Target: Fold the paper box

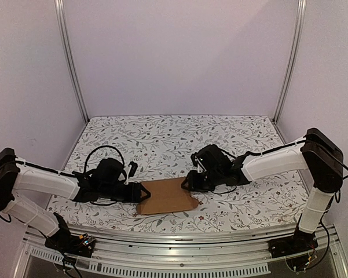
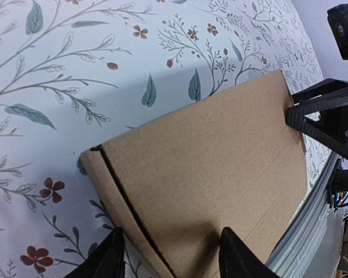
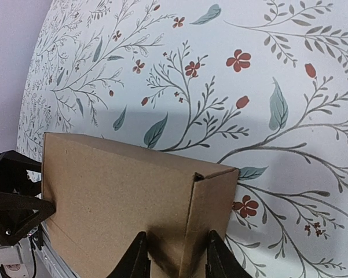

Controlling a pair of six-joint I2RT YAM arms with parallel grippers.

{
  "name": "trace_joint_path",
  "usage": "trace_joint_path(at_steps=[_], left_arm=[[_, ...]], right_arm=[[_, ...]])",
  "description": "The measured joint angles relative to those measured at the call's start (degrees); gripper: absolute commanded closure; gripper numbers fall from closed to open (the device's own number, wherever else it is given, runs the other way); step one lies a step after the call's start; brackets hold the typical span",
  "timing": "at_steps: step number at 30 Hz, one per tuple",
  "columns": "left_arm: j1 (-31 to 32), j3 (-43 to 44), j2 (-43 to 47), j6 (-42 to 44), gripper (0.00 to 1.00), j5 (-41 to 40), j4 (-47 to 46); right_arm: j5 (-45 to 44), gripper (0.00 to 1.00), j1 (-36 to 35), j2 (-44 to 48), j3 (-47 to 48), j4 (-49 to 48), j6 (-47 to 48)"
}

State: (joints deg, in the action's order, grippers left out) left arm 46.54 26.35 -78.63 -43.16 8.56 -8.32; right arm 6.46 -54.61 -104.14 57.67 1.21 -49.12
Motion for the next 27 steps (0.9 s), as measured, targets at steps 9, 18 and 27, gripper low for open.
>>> trace_joint_path(at_steps=[9,18,27], left_arm=[[-3.2,-0.6,2.3,0.1,0.46,0.0,0.7],[-6.5,-0.8,8.3,0.3,0.39,0.7,2.9],[-8.3,-2.6,14.1,-1.7,0.26,4.7,5.0]], right_arm=[[1.9,1.0,1.0,-0.2,0.2,-2.1,1.9],[3.0,1.0,1.5,-0.2,0.2,-2.4,2.8],[4.2,1.0,2.3,-0.2,0.2,-2.4,3.3]])
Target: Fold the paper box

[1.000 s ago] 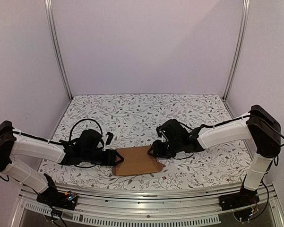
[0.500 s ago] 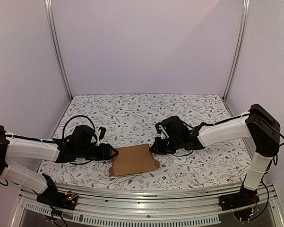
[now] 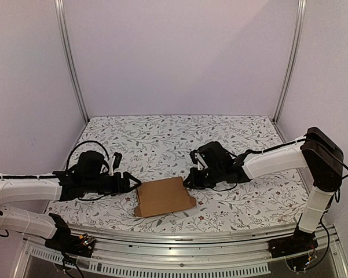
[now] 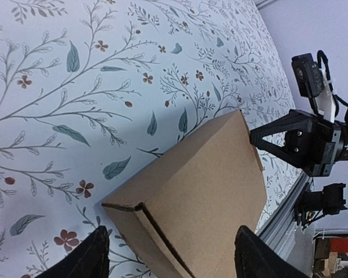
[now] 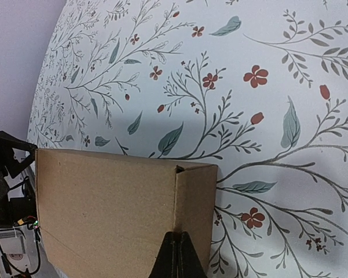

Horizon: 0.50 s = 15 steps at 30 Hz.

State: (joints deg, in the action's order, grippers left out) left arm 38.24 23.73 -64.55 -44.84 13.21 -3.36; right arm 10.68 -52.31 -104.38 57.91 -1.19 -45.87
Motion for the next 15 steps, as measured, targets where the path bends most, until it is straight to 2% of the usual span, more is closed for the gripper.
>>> trace_joint_path(at_steps=[3,7,9,15], left_arm=[[-0.2,-1.2,0.9,-1.7,0.18,1.8,-0.2],[-0.6,-4.0,1.2,-5.0,0.17,4.3,-1.5],[-0.7,-5.2,1.0,-6.4,0.07,5.2,-2.5],[-0.9,-7.6,-1.3,-10.6,0.06,7.8,-8.5]], right_arm=[[0.2,1.0,0.1,0.0,0.0,0.0,0.1],[0.5,1.0,0.2,0.0,0.0,0.0,0.1],[0.6,1.0,0.2,0.1,-0.3,-0.3,0.1],[0.7,1.0,0.3,0.9,-2.2,-2.1,-0.3]])
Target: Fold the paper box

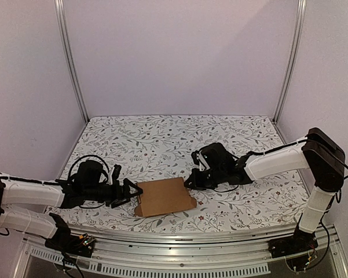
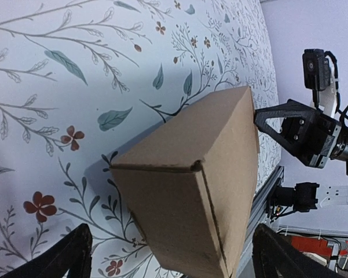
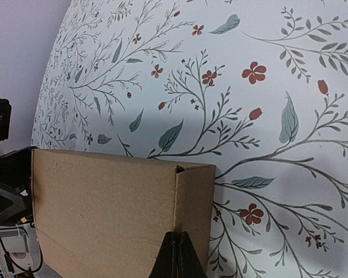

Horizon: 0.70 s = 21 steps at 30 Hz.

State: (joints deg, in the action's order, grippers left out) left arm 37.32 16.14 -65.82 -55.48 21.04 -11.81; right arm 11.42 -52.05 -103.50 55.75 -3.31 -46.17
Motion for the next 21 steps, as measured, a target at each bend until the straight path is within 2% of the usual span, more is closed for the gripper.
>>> trace_joint_path(at_steps=[13,21], left_arm=[[-0.2,-2.3,-15.1,-9.0,0.1,5.8,-21.9],[-0.2,-2.8,-21.5,-13.2,0.3,8.3,-33.0]], right_arm=[[1.2,1.0,0.0,0.5,-1.9,-2.8,-0.5],[1.2,1.0,0.0,0.7,-2.5,-3.5,-0.8]])
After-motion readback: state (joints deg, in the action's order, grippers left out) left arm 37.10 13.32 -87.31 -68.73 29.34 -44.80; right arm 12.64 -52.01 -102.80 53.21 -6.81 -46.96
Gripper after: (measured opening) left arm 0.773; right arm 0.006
